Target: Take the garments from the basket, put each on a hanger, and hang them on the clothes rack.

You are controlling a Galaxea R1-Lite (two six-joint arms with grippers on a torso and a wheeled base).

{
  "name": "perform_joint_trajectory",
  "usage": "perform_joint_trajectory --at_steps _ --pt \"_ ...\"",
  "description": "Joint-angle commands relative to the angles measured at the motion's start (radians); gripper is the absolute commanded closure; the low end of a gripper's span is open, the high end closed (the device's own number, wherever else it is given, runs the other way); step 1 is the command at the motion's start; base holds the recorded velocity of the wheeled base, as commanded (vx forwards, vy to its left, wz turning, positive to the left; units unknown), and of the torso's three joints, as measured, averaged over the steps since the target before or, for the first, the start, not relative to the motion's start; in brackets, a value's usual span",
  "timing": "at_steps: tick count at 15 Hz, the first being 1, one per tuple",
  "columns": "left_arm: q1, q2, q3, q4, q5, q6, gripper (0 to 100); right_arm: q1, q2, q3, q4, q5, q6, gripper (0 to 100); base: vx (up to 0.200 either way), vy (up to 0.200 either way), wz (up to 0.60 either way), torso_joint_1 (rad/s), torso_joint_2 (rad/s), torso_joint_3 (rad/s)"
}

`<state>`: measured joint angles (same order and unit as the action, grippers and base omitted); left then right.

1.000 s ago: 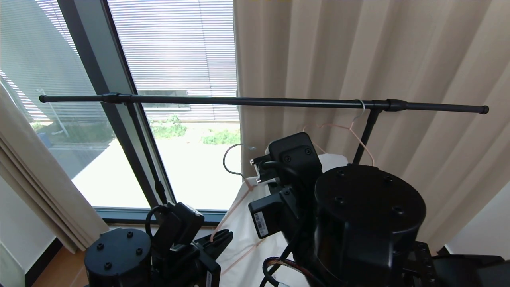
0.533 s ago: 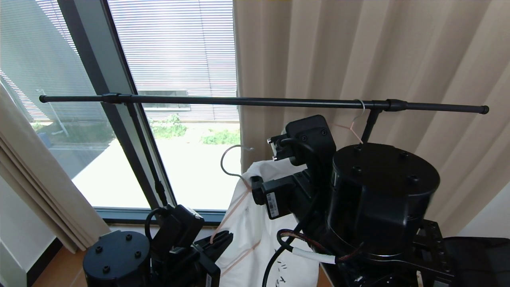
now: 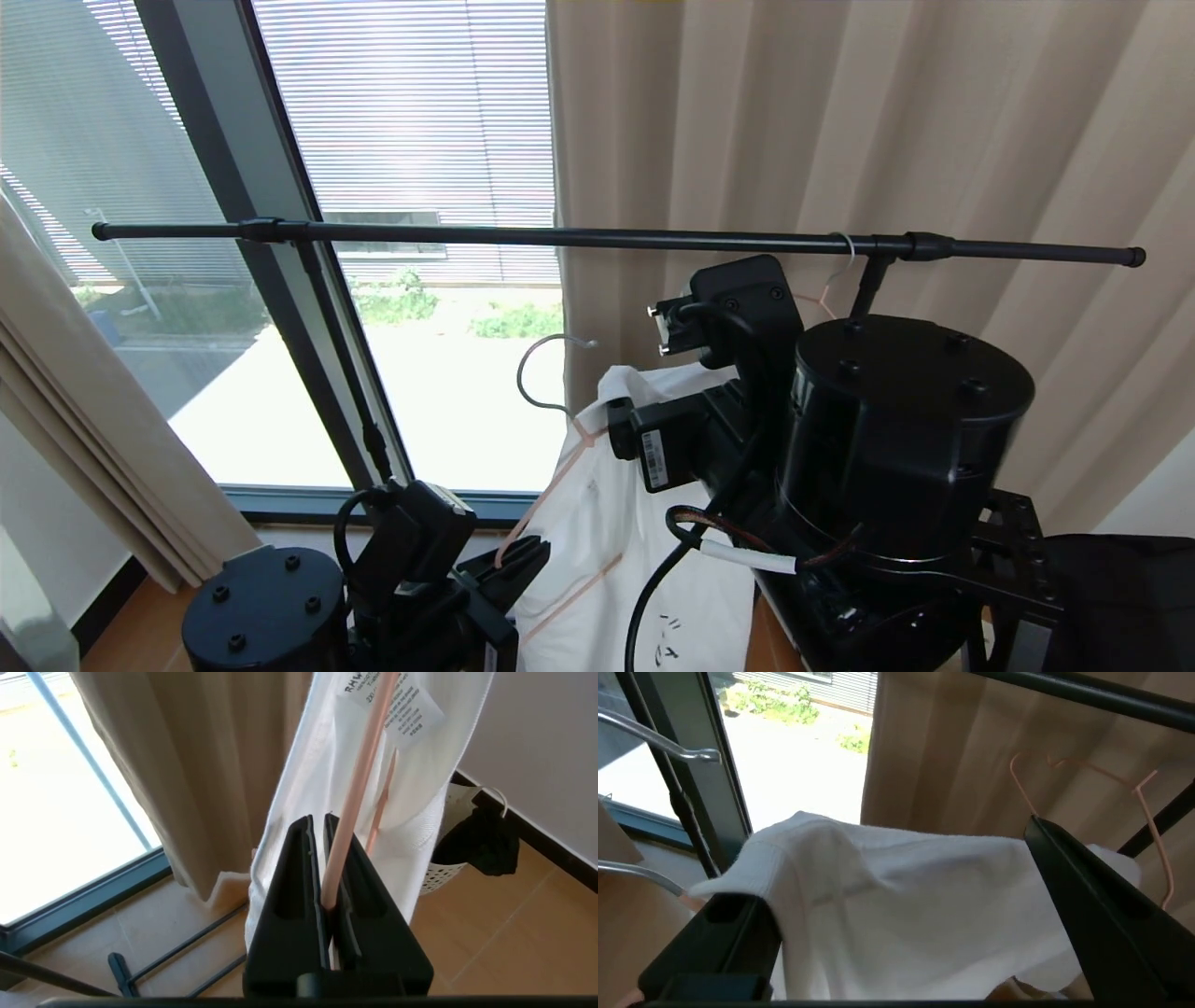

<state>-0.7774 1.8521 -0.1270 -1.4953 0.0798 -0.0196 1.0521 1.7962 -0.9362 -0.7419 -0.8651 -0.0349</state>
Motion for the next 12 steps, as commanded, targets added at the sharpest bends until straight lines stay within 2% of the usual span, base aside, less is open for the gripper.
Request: perform_joint_trajectory --at_steps 1,9,12 --pt "0.003 0.007 -0.008 0.0 0.002 0.0 100 0.005 0.005 0.002 -0.001 -0.002 0.001 0 0.0 0.0 0.0 0.0 0.0 0.0" --pt "0.033 0.016 -0.037 -0.002 0.011 -0.005 100 0.014 0.003 0.007 0.001 -0.002 0.001 0 0.0 0.0 0.0 0.0 0.0 0.0" --pt "0.035 0.015 -0.043 -0.005 0.038 -0.008 100 0.022 0.002 0.01 0.001 -0.002 0.001 0 0.0 0.0 0.0 0.0 0.0 0.0"
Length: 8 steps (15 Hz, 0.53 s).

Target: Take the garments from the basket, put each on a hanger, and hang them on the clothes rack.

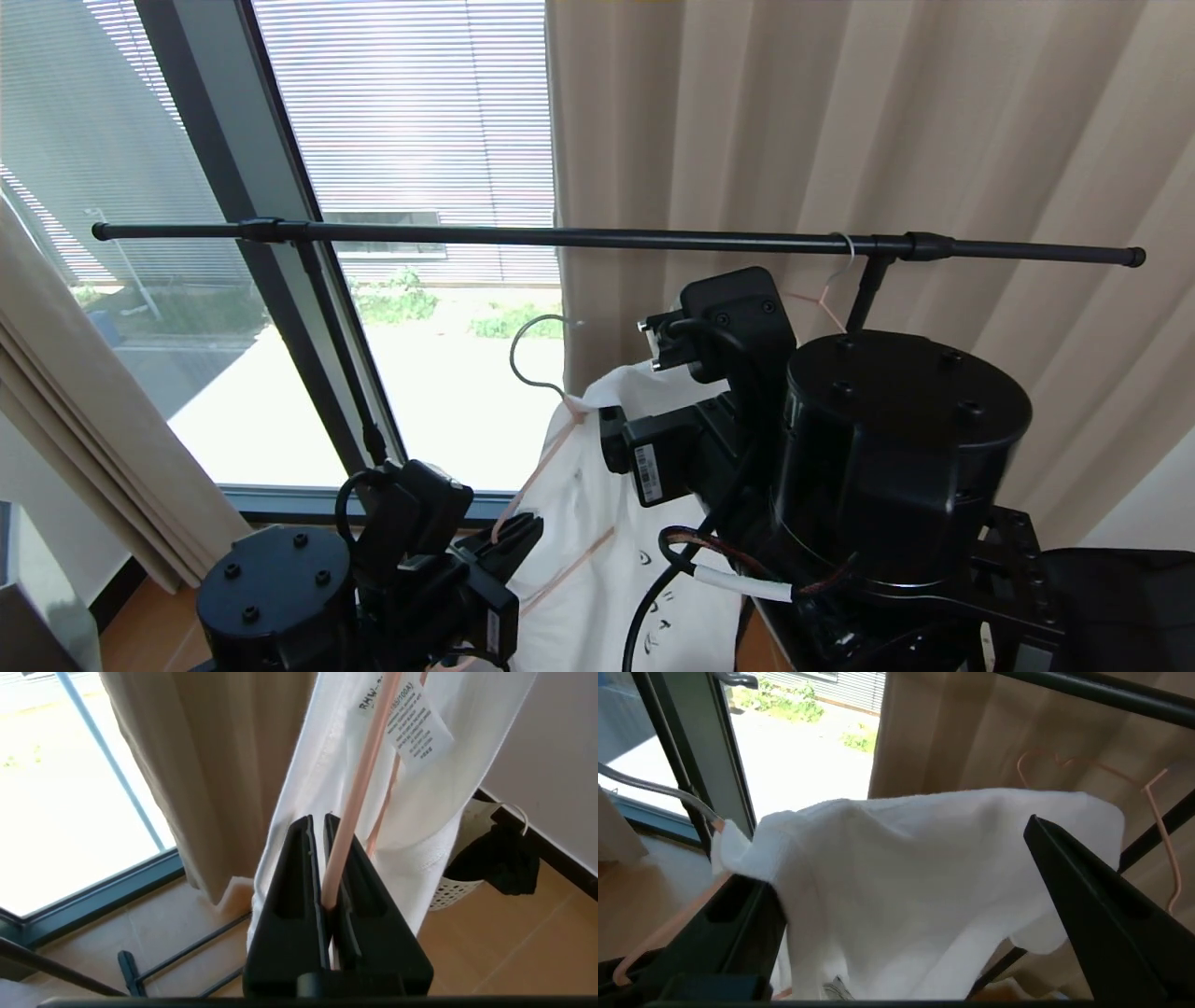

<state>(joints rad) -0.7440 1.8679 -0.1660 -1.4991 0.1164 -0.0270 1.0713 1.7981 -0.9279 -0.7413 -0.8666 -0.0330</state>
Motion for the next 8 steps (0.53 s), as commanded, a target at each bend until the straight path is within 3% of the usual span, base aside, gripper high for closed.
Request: perform_joint_trajectory --at_steps 1,8 --pt "0.008 0.005 -0.01 -0.021 0.005 -0.002 100 0.004 0.0 0.001 0.0 0.0 -0.001 0 0.0 0.0 0.0 0.0 0.0 0.0" --pt "0.008 0.01 -0.003 -0.072 0.002 -0.007 100 0.009 -0.014 0.037 0.002 0.004 -0.016 0 0.0 0.0 0.0 0.0 0.0 0.0"
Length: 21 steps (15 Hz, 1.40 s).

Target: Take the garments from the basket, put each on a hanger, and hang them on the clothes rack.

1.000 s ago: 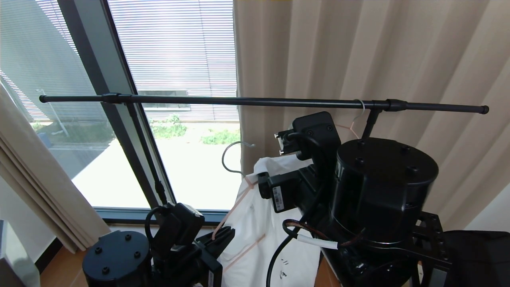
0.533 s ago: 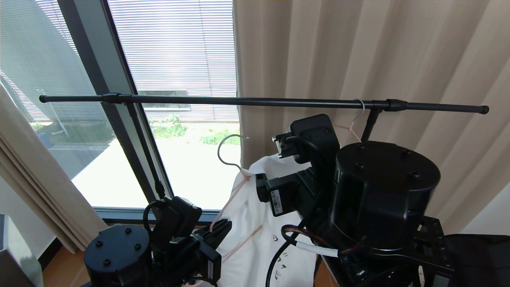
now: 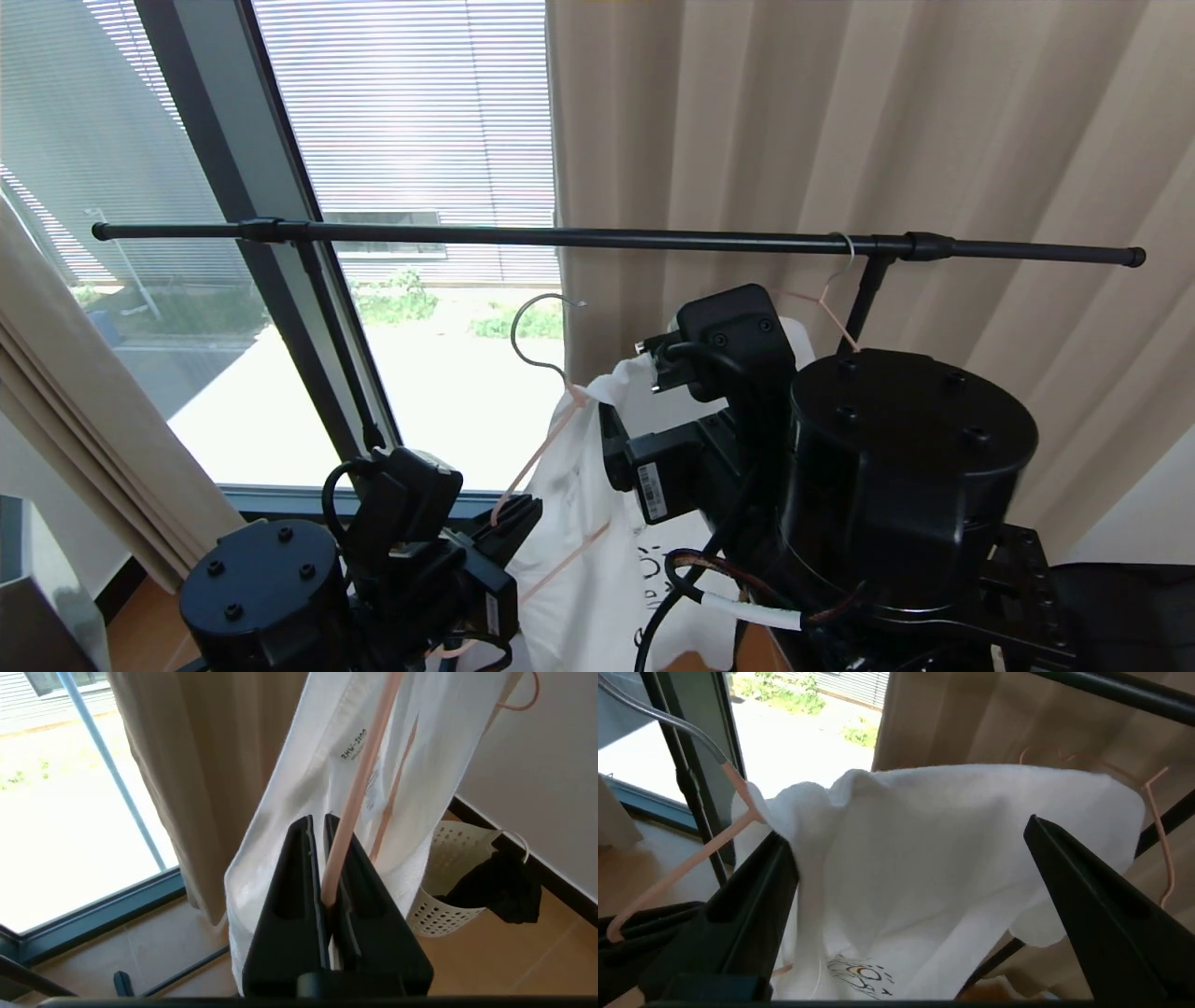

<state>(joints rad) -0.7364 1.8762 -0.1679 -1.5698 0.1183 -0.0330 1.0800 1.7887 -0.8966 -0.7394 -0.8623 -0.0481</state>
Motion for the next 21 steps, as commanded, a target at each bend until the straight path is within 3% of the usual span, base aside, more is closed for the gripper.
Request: perform_joint_trajectory --at_steps 1,3,10,16,19,20,21 --pt "-0.001 0.001 0.004 -0.001 0.0 -0.001 100 0.0 -0.006 0.018 0.0 0.002 -0.018 0 0.0 0.0 0.0 0.0 0.0 0.0" --pt "0.0 0.001 0.002 -0.001 -0.002 -0.001 100 0.001 -0.023 0.038 0.0 0.009 -0.027 0 0.0 0.0 0.0 0.0 0.0 0.0" --pt "0.0 0.006 0.004 -0.001 -0.003 -0.002 100 0.021 -0.117 0.123 0.014 0.164 -0.073 0 0.0 0.0 0.0 0.0 0.0 0.0" --pt "-0.001 0.029 0.027 -0.001 -0.006 0.001 100 0.012 -0.132 0.136 0.015 0.181 -0.087 0 0.0 0.0 0.0 0.0 0.0 0.0" --pt "0.0 0.027 0.039 -0.001 -0.009 0.001 100 -0.046 -0.213 0.171 0.095 0.322 -0.09 0 0.0 0.0 0.0 0.0 0.0 0.0" --pt "0.0 0.027 0.044 -0.001 -0.009 0.002 100 -0.089 -0.279 0.174 0.176 0.414 -0.121 0 0.0 0.0 0.0 0.0 0.0 0.0" --pt "0.0 0.027 0.044 -0.001 -0.019 0.002 100 -0.218 -0.351 0.166 0.302 0.603 -0.171 0 0.0 0.0 0.0 0.0 0.0 0.0"
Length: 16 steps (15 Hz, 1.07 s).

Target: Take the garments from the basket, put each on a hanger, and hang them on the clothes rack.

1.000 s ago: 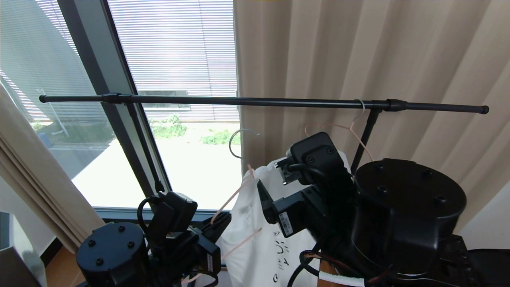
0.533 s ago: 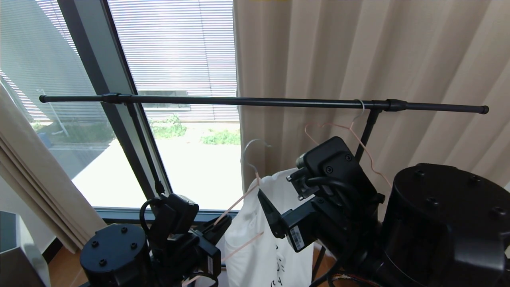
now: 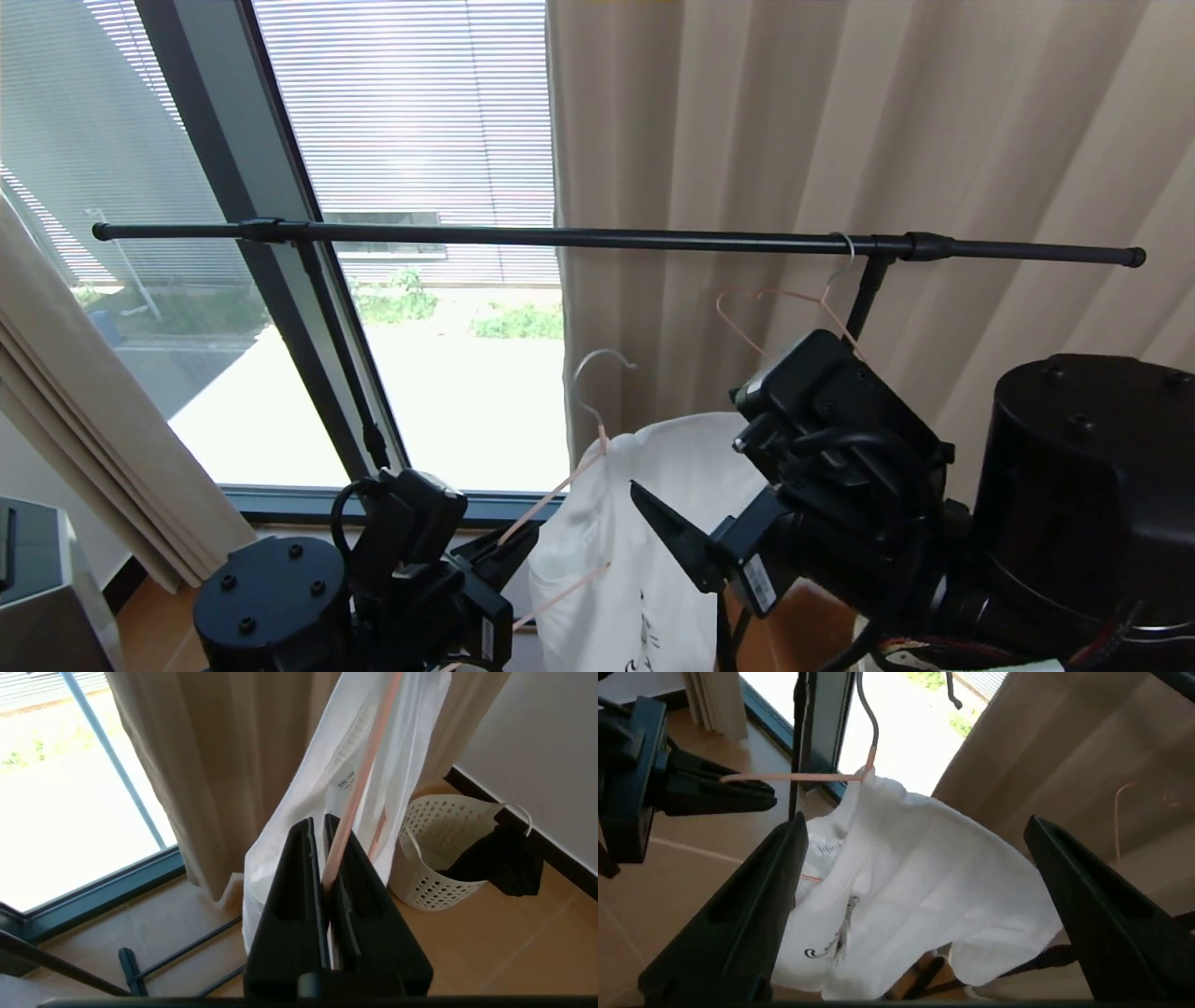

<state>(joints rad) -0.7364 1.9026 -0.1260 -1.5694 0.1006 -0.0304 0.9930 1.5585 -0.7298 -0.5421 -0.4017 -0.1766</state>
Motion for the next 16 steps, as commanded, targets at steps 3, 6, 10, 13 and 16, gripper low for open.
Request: perform_joint_trajectory --at_steps 3,6,10,13,16 --pt "0.002 0.0 0.025 -0.001 -0.033 0.003 100 -0.396 -0.15 -0.092 0.373 0.544 -0.15 0 0.0 0.0 0.0 0.0 0.0 0.0" --pt "0.005 -0.002 0.045 -0.001 -0.071 0.006 100 -0.547 -0.104 -0.286 0.663 0.831 -0.36 0 0.0 0.0 0.0 0.0 0.0 0.0" --pt "0.002 -0.007 0.057 -0.001 -0.091 0.007 100 -0.642 0.094 -0.576 1.079 1.017 -0.652 0 0.0 0.0 0.0 0.0 0.0 0.0" --pt "0.0 -0.046 0.078 -0.001 -0.156 0.009 100 -0.688 0.267 -0.755 1.314 1.146 -0.85 0 0.0 0.0 0.0 0.0 0.0 0.0" --pt "-0.003 -0.06 0.08 -0.001 -0.157 0.009 100 -0.672 0.316 -0.789 1.335 1.192 -0.845 0 0.0 0.0 0.0 0.0 0.0 0.0"
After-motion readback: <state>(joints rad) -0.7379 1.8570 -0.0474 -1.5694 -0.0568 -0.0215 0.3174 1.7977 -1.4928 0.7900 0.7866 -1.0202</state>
